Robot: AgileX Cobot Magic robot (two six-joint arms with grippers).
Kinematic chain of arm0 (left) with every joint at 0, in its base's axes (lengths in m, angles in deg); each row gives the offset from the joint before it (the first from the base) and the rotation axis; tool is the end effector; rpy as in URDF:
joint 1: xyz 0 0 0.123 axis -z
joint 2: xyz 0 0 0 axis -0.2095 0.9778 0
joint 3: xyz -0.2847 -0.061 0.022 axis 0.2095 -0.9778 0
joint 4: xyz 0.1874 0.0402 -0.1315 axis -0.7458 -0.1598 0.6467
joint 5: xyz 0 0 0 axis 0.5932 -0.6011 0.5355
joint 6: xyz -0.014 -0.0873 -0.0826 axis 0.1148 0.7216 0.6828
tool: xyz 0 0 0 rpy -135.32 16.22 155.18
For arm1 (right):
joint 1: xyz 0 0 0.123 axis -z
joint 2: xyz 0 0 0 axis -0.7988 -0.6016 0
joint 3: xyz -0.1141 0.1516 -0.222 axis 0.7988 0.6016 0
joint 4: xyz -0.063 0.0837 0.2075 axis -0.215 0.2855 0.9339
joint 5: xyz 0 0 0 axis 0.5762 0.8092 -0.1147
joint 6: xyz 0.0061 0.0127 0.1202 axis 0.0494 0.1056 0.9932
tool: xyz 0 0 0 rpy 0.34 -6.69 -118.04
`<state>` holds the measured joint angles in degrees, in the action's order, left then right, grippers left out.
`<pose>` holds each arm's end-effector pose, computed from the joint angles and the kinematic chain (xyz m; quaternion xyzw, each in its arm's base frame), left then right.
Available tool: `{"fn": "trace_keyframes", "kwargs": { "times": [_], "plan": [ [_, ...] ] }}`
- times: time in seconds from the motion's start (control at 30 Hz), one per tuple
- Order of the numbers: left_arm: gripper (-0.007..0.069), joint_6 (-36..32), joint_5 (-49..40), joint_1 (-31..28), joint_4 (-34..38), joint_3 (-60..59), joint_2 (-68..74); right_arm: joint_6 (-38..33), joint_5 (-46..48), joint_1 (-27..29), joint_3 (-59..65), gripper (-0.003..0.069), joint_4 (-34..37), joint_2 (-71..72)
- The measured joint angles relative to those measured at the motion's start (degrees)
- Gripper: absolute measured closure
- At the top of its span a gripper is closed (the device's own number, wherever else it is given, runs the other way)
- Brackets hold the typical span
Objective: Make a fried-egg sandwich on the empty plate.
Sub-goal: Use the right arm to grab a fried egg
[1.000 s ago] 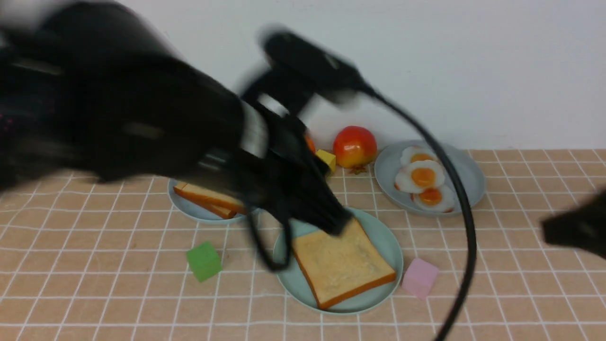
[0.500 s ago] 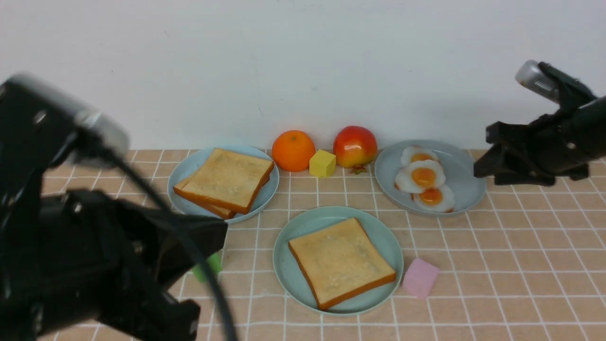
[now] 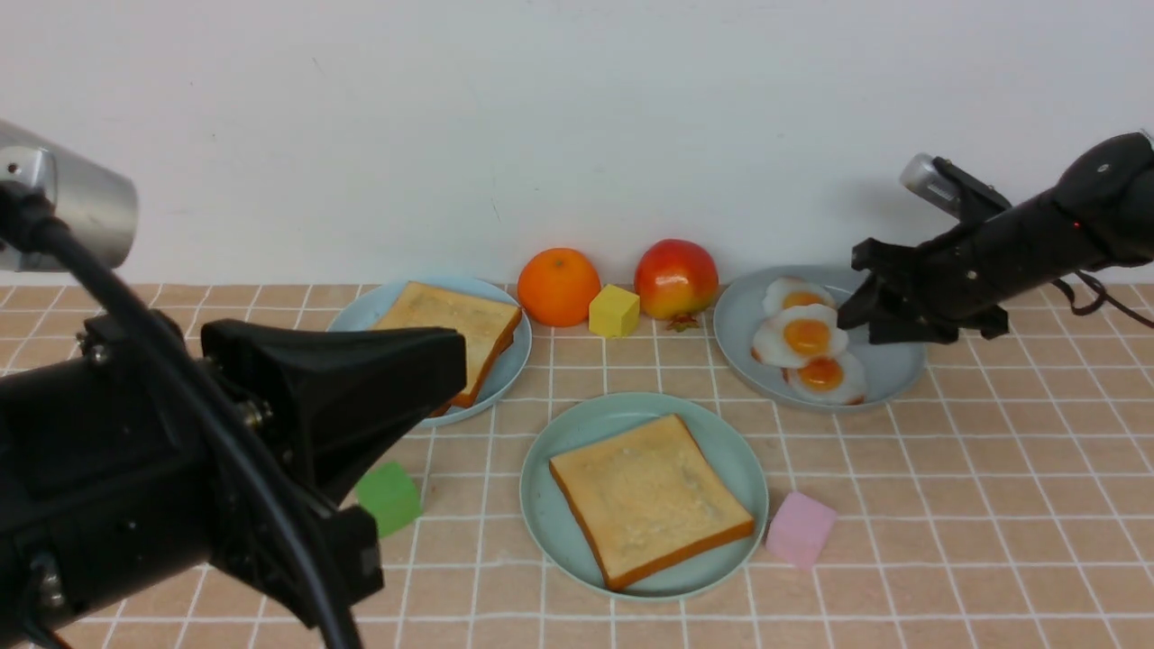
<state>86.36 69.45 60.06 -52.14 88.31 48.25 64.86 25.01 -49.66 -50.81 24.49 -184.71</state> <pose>0.1179 -0.1279 0.3632 0.2166 0.7158 -0.3345 0.5735 0.4886 0.0289 0.1700 0.0932 0.9296 0.2635 0.2403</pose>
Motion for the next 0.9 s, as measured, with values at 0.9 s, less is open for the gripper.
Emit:
{"fn": "trace_keyframes", "kwargs": {
  "times": [0.9],
  "plan": [
    [0.0638,0.1,-0.1,0.0,0.2,0.0,0.0,-2.3,-0.6,0.0,-3.2,0.0388,4.6,-5.0]
  ]
}}
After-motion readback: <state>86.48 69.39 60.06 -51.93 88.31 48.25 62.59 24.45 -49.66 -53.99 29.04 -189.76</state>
